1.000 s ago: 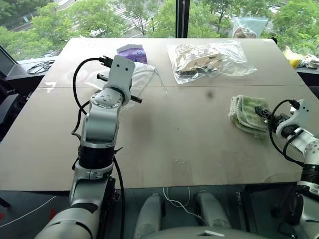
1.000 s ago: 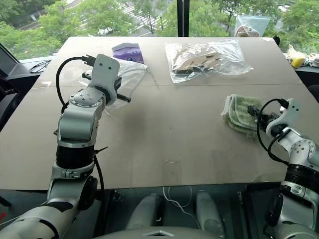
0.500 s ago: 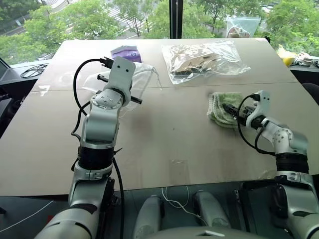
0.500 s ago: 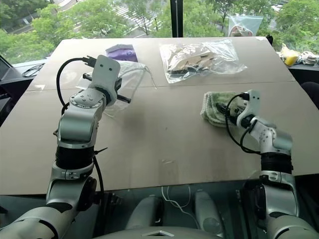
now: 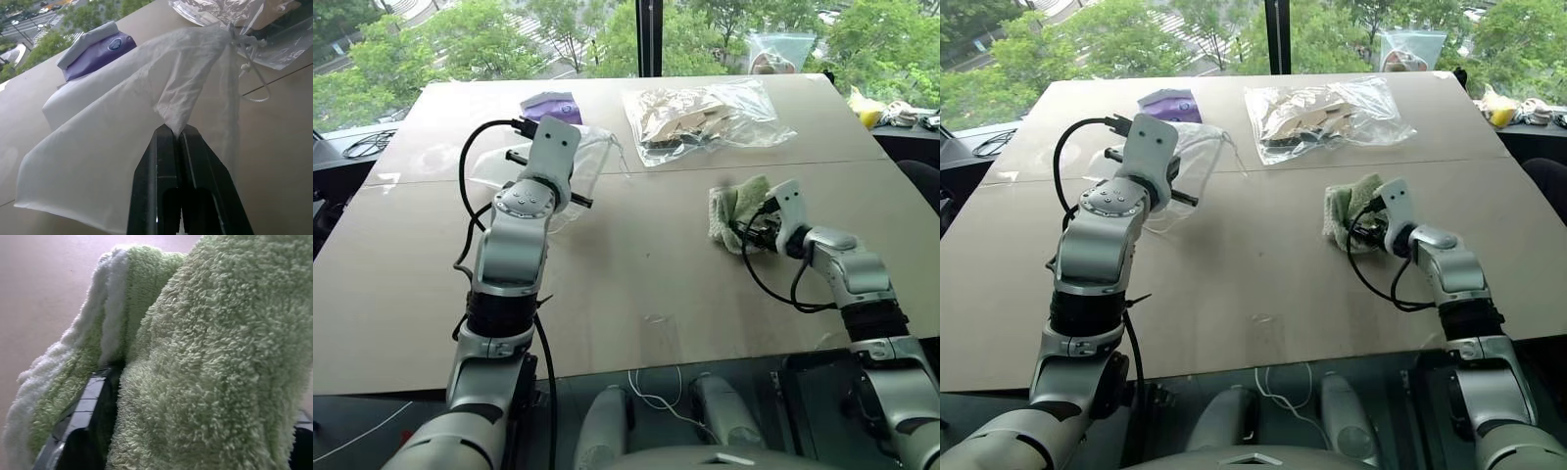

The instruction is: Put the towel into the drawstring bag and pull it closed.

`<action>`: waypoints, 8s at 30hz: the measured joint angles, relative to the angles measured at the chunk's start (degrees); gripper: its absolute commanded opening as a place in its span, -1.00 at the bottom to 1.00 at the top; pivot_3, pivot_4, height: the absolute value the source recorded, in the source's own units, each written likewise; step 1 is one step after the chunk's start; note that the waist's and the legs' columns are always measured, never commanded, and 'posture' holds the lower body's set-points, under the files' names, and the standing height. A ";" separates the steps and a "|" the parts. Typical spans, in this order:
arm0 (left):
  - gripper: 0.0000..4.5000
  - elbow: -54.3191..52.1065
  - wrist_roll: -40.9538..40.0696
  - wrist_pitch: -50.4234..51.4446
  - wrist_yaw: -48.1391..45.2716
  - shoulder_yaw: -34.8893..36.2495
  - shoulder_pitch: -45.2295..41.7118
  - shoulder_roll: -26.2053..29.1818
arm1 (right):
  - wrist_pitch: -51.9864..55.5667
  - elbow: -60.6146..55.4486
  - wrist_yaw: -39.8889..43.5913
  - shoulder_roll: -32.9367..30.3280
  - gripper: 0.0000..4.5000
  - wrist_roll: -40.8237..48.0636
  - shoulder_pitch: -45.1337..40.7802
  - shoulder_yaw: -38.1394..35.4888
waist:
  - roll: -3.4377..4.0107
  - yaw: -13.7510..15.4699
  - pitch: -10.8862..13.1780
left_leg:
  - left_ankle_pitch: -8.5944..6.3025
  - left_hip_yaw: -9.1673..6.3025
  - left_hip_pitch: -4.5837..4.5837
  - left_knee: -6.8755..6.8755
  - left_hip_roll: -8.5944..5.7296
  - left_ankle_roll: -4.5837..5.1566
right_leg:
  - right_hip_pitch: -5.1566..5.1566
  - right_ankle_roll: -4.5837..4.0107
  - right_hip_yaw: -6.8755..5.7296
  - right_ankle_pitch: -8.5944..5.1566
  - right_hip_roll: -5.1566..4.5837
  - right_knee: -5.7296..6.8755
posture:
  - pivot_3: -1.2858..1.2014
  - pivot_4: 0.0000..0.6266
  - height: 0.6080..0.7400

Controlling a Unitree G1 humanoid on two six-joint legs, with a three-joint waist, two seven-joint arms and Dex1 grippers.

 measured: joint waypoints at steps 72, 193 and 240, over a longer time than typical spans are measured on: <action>-1.00 1.99 -44.48 5.15 -20.33 7.77 -1.52 4.08 | 35.82 -19.98 -17.45 29.26 -0.95 25.70 -8.97 -16.73 | 0.27 3.20 0.24 | 0.00 -0.07 -0.62 -0.02 -0.13 -0.01 | -0.50 -0.26 -0.09 0.14 -0.18 -0.05 | 0.03 -0.52 1.00; 0.60 13.52 -24.49 -18.72 -21.26 -13.89 7.53 -0.88 | -4.25 -14.38 -34.42 18.01 -1.00 7.07 -3.58 -15.31 | 0.35 3.22 0.22 | 0.04 -0.02 -1.26 0.12 -0.33 -0.02 | -1.14 -0.28 -0.01 0.19 -0.32 0.10 | 0.03 -0.52 1.00; -0.99 26.15 17.75 -49.10 33.82 -4.79 10.16 -4.50 | -6.66 -11.73 -36.96 16.26 -1.00 3.69 -3.59 -15.91 | 0.58 3.44 0.04 | 0.05 -0.07 -1.23 0.22 -0.40 -0.01 | -1.07 -0.27 -0.08 0.20 -0.44 0.20 | 0.03 -0.52 1.00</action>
